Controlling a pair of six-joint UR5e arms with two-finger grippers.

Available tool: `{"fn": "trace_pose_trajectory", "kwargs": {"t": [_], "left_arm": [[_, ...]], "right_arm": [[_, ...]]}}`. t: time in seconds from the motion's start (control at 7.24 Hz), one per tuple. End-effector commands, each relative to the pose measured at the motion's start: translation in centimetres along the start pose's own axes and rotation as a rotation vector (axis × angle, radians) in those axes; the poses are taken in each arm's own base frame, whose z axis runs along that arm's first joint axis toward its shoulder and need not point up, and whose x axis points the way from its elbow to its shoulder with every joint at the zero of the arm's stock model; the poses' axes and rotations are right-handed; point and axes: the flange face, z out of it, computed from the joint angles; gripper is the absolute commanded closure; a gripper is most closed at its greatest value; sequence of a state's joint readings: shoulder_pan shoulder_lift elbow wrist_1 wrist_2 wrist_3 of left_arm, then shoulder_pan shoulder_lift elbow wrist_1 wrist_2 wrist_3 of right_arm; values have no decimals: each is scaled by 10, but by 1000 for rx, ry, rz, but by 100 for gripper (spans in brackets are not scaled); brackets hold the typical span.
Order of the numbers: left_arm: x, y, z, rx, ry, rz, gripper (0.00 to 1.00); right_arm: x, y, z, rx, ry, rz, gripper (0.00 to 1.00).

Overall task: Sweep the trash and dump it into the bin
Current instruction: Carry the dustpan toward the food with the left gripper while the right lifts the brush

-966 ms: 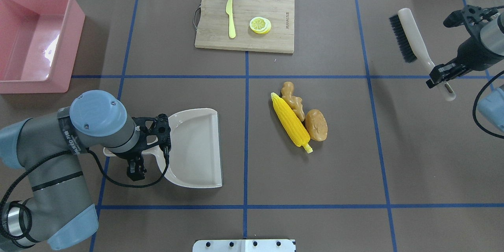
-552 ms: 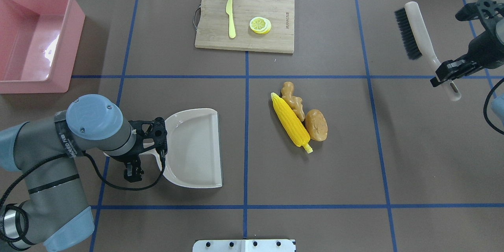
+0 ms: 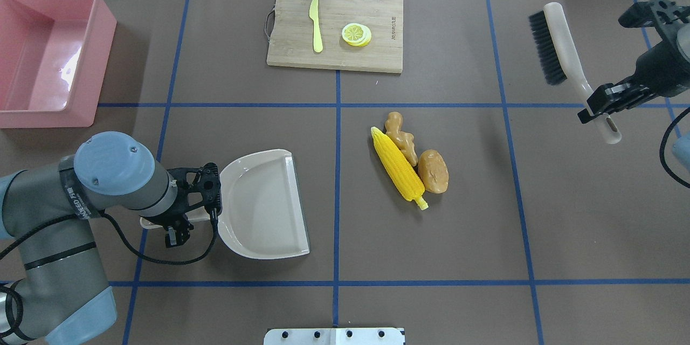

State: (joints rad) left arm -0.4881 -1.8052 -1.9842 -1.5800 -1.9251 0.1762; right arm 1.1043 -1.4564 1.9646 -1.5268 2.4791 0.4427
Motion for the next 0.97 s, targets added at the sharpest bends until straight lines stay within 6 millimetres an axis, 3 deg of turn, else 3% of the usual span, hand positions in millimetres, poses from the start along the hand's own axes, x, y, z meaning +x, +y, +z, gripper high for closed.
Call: {"fn": "trace_pose_trajectory", "kwargs": {"t": [0.0, 0.28, 0.55, 0.83], "left_arm": [[-15, 0, -18, 23, 7, -24, 100], [-23, -24, -19, 26, -4, 63, 100], [-51, -66, -31, 8, -22, 50, 100], [-59, -98, -40, -47, -8, 21, 100]], "right_arm": [[-32, 8, 26, -115, -141, -17, 100], [-28, 13, 39, -190, -212, 60, 100], [-28, 14, 48, -211, -221, 86, 100], [-22, 13, 61, -203, -231, 78, 100]]}}
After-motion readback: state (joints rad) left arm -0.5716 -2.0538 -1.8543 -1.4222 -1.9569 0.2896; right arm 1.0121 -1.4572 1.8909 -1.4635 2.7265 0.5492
